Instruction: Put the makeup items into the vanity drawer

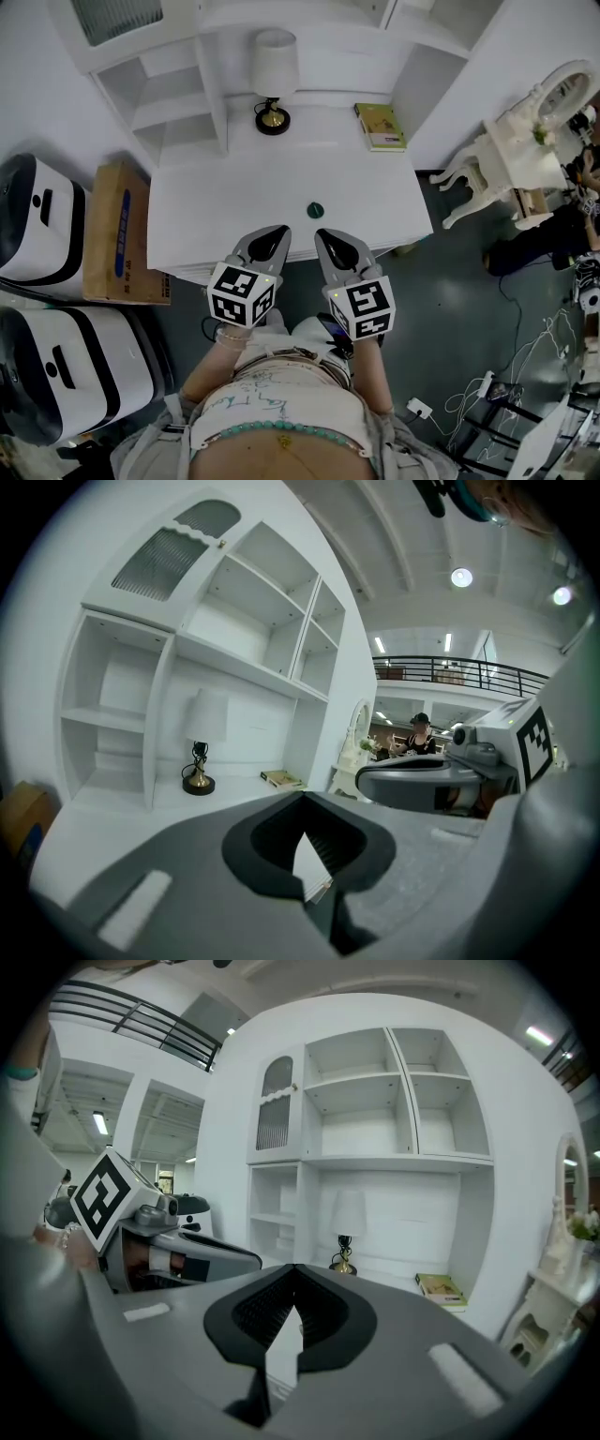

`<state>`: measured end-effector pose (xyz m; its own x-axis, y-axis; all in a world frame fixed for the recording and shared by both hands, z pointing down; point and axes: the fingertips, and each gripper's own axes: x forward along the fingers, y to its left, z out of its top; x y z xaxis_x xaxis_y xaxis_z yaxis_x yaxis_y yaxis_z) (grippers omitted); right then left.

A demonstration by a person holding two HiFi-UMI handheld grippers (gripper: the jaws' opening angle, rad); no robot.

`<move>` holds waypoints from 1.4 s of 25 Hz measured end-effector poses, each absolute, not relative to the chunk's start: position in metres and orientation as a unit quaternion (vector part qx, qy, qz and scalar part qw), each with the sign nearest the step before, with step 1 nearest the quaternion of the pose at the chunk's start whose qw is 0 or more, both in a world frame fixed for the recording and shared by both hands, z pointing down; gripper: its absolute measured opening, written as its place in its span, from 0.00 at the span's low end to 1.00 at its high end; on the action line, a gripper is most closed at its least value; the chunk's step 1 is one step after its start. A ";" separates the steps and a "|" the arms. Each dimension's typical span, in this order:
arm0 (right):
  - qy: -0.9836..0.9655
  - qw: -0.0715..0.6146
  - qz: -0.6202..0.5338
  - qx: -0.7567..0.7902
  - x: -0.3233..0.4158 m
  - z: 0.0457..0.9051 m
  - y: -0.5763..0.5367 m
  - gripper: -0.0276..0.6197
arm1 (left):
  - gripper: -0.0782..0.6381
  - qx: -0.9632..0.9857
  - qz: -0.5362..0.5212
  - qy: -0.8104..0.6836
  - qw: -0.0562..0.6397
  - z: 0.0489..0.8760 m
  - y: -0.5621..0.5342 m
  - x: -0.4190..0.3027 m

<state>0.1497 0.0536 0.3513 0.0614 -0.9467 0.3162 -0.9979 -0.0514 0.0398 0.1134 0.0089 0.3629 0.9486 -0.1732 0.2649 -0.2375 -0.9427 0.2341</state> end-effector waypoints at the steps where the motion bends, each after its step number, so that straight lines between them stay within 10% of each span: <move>1: -0.676 0.125 0.104 0.719 0.151 0.352 0.052 0.08 | 0.11 0.978 0.122 -0.105 0.134 0.364 0.006 0.114; 35: -0.753 0.155 0.110 0.630 0.285 0.370 -0.011 0.08 | 0.11 0.955 0.149 -0.212 0.144 0.379 -0.049 0.226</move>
<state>0.2852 -0.0108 0.3700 -0.1594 -0.9147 0.3713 -0.9827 0.1830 0.0290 0.2257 -0.0485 0.3788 0.8655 -0.3623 0.3458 -0.4480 -0.8688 0.2111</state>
